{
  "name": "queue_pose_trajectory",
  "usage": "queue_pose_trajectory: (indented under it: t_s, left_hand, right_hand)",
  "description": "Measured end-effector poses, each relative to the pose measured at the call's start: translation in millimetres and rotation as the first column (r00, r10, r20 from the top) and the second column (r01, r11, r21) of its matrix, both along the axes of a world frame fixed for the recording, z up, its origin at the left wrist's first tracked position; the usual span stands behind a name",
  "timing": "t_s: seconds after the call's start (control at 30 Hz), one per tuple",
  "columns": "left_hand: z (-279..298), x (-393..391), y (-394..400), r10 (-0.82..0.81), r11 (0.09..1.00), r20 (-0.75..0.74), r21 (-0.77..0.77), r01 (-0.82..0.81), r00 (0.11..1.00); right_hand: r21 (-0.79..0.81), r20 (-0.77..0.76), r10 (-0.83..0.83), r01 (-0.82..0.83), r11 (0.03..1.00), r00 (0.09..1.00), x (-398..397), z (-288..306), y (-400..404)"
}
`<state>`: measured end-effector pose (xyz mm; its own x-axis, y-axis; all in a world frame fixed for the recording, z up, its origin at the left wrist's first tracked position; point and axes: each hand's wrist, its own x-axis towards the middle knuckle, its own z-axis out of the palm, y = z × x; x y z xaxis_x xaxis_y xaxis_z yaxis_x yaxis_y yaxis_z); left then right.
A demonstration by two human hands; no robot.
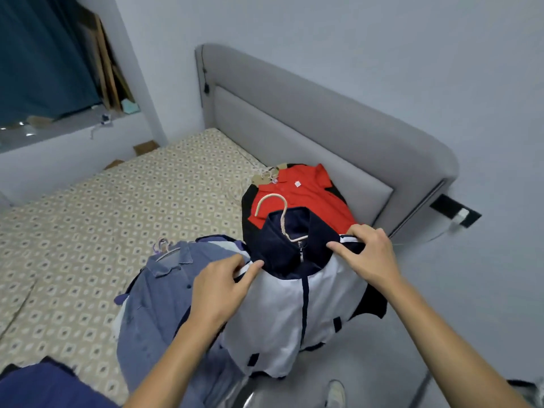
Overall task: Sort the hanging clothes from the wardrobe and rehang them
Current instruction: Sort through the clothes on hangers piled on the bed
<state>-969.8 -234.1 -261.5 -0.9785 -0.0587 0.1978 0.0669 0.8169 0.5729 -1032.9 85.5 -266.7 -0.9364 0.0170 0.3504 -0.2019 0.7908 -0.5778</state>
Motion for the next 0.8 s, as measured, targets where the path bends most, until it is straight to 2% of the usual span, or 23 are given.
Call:
queue_pose_trajectory:
  t_s: [0.23,0.4,0.57,0.8]
  left_hand:
    - [-8,-91,113,-0.014,1.000,0.068,0.006,0.014,0.998]
    - [-16,-155,169,-0.012,0.996,0.067,0.090,0.006,0.998]
    - [-30,-215,182,0.005,0.994,0.067,0.106,-0.012,0.998]
    - [-68,-317,158,-0.001,0.982,0.094,0.188,-0.017,0.996]
  right_hand:
    - [0.025,0.019,0.006,-0.006,1.000,1.000,-91,5,114]
    - [0.032,0.042,0.048,-0.049,0.998,0.998,-170,14,169]
    - [0.075,0.072,0.122,-0.127,0.989,0.990,-255,14,179]
    - [0.133,0.188,0.216,-0.243,0.961,0.958,-381,-10,152]
